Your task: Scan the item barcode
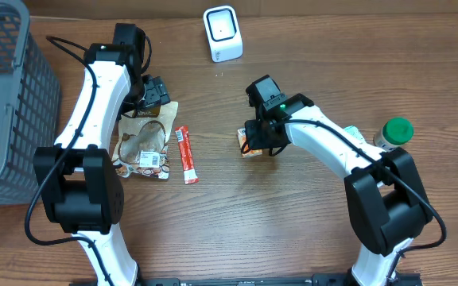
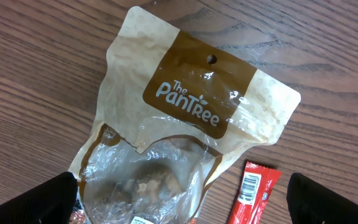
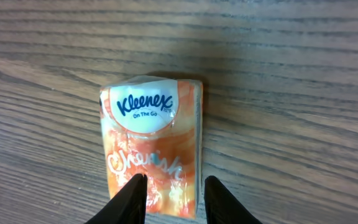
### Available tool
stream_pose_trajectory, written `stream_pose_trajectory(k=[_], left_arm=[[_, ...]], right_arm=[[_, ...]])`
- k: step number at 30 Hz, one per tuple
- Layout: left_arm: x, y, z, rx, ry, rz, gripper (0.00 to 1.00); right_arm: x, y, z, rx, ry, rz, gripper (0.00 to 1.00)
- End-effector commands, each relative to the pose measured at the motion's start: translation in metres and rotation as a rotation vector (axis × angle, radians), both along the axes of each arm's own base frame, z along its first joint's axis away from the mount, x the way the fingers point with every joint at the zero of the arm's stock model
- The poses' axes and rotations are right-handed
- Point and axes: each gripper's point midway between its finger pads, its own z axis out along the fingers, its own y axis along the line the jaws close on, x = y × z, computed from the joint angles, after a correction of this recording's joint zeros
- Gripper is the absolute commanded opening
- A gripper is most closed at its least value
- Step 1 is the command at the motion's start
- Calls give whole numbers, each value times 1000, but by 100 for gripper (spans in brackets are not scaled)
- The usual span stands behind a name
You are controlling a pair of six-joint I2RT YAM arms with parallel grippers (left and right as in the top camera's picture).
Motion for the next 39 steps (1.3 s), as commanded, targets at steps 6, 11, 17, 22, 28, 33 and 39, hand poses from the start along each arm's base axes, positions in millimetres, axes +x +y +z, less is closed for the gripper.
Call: stream_pose_trajectory(k=[6, 11, 17, 22, 28, 33, 39], left_arm=[[5, 1, 3, 12, -12, 0, 100], [5, 1, 3, 12, -12, 1, 100], [5, 1, 3, 12, -12, 1, 99], [5, 1, 3, 12, -12, 0, 100], [5, 1, 3, 12, -12, 0, 100], [5, 1, 3, 12, -12, 1, 100], [5, 1, 3, 12, -12, 1, 100]], right_arm=[[2, -8, -22, 14, 56, -21, 31], [5, -3, -20, 64, 61, -21, 30], [12, 1, -11, 82, 34, -20, 30], [11, -1, -10, 81, 43, -28, 30], [-7, 23, -3, 226, 135, 15, 31], [1, 16, -3, 216, 115, -4, 31], [10, 8, -2, 238, 110, -57, 31]])
